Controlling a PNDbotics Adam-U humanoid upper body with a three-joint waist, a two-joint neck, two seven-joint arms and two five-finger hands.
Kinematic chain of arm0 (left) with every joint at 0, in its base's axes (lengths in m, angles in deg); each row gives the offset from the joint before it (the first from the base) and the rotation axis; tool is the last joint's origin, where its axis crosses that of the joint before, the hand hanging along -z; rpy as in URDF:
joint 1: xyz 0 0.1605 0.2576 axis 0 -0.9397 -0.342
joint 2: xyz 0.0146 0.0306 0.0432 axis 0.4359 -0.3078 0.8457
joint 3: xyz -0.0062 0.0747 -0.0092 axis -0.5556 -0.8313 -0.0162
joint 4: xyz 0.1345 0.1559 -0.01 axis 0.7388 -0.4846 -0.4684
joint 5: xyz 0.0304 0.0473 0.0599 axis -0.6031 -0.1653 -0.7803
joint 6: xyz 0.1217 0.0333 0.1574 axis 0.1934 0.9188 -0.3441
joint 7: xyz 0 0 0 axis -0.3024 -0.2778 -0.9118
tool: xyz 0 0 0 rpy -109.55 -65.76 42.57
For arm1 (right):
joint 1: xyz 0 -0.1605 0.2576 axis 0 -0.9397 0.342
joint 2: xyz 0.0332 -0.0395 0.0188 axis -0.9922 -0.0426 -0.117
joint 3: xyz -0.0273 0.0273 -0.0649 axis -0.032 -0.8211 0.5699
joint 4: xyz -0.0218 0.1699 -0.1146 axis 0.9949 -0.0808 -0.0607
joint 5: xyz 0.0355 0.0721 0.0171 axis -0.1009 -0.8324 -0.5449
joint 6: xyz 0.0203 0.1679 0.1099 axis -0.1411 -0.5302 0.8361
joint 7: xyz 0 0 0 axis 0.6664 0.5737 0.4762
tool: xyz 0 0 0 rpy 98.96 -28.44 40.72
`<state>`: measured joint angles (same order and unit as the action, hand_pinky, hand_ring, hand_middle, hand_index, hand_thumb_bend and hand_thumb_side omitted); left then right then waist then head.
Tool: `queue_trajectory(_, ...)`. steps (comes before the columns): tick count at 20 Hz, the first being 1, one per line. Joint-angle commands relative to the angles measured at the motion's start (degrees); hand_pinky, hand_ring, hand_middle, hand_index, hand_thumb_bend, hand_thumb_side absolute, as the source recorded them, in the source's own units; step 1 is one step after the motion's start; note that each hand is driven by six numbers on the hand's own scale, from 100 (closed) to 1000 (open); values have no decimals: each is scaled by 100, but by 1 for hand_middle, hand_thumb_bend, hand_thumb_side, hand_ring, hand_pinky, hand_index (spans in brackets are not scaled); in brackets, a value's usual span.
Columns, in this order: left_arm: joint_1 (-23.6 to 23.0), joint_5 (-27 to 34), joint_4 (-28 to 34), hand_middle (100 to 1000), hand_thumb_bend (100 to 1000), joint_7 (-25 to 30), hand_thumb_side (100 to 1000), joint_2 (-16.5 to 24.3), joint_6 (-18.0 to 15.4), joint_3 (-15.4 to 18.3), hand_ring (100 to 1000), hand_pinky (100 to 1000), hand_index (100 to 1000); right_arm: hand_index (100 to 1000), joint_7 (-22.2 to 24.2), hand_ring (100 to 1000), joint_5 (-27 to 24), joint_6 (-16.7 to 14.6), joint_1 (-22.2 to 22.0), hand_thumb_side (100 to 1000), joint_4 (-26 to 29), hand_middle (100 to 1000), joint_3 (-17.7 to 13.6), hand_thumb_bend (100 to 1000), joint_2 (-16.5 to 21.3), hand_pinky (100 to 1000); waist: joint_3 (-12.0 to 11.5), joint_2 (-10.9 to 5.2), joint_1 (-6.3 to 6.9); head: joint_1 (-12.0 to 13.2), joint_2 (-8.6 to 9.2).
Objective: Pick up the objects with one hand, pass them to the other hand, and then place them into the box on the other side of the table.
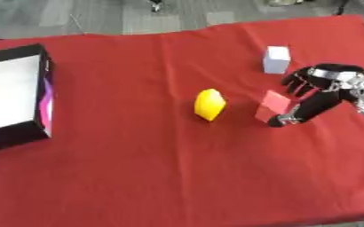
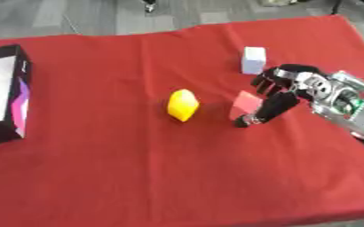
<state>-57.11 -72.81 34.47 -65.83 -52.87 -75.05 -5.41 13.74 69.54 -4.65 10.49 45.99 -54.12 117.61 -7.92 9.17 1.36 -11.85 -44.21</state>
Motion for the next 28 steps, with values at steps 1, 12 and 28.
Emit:
queue_trajectory(1, 23, 27, 91, 746, 297, 10, 726, 51, -5, 11, 680, 823, 842, 864, -12, 846, 40, 106, 65, 220, 69, 771, -23, 645, 73, 829, -13, -112, 77, -22, 9)
queue_trajectory(12, 8, 40, 80, 746, 296, 30, 728, 4, -6, -8, 680, 823, 841, 860, -166, 843, 29, 244, 94, 209, -170, 767, 77, 612, -53, 832, -56, -86, 109, -59, 9)
queue_trajectory(28, -11, 45, 72, 745, 296, 51, 732, -20, -3, -8, 679, 823, 840, 855, -597, 850, 658, -186, 129, 203, 67, 759, -166, 636, 32, 829, -55, -41, 138, -64, 9)
